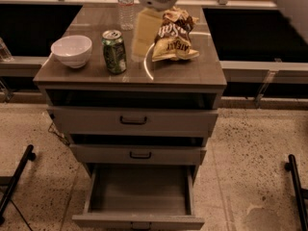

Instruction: Place green can into bottom drawer

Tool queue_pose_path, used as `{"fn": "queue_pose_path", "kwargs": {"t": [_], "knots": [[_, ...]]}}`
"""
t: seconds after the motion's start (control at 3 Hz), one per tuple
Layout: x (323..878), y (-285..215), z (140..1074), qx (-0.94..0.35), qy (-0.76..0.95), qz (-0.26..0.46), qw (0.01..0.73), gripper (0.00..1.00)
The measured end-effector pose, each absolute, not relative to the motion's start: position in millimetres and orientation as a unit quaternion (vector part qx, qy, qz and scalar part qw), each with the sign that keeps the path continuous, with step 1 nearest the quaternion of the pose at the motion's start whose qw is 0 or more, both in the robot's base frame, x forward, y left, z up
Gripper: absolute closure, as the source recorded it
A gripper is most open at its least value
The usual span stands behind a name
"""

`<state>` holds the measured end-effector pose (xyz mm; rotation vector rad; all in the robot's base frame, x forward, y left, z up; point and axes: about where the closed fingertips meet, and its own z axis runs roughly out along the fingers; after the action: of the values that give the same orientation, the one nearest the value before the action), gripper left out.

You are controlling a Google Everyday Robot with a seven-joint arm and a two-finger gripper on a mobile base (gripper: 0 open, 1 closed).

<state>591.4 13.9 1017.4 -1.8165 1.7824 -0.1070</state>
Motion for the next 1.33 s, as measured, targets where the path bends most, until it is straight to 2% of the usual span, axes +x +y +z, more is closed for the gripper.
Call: {"fn": "queue_pose_path", "kwargs": {"t": [0.33, 0.67, 1.0, 1.33], "knots": [[618.7, 11.7, 1026.7, -0.642, 0.689, -0.070, 0.328, 0.00], [616.8, 16.9, 1022.1, -0.651, 0.686, -0.058, 0.321, 0.00], [626.0, 56.3, 1005.9, -0.644, 0.680, 0.012, 0.350, 0.00], [643.5, 120.0, 982.5, -0.596, 0.679, 0.111, 0.413, 0.00]]}}
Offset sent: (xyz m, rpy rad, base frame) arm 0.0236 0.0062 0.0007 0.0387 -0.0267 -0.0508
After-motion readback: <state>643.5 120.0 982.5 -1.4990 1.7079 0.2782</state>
